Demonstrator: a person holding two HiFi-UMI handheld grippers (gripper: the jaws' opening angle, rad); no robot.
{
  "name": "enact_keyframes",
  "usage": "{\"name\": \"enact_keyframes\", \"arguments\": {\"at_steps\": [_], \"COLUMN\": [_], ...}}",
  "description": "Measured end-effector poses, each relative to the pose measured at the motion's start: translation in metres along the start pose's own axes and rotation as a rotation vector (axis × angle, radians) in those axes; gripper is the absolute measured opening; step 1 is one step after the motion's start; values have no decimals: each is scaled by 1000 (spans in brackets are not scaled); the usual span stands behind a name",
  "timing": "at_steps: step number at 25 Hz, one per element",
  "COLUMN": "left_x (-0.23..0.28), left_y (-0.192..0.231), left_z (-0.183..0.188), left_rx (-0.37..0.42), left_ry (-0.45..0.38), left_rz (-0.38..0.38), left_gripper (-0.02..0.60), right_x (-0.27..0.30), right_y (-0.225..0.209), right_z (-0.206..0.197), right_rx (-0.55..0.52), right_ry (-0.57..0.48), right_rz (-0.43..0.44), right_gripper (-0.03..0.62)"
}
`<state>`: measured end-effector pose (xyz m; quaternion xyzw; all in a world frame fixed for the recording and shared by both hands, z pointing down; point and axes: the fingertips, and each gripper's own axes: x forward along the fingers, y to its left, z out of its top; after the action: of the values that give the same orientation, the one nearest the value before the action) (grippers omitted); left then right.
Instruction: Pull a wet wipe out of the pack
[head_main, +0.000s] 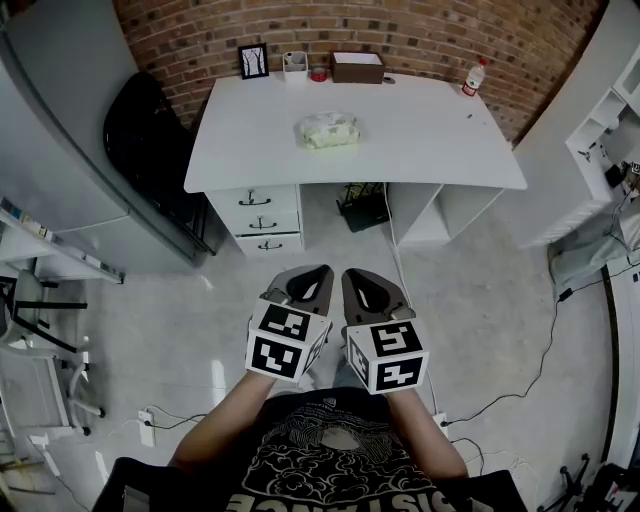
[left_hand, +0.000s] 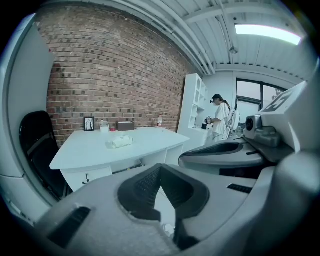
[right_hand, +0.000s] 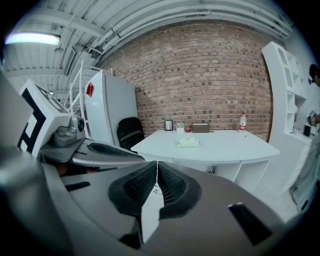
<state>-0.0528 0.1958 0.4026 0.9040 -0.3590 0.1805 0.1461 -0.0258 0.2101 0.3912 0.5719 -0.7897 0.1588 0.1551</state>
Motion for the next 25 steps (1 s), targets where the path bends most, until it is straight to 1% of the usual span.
{"name": "enact_keyframes", "arguments": {"at_steps": [15,19,25], "left_x": [97,119,145], "left_y": [16,24,33], "left_z": [44,54,71], "left_rx": [-6,-23,-77], "left_ry": [23,20,10], "left_rz": [51,77,118], "left_gripper": [11,11,11], "right_x": [62,77,97], "right_y": [-83,-98,-122], "right_z": [32,40,59], "right_rx": [-12,-25,-24], "right_ry": [0,11,12], "right_rz": [77,102,160], "right_gripper": [18,17,18]}}
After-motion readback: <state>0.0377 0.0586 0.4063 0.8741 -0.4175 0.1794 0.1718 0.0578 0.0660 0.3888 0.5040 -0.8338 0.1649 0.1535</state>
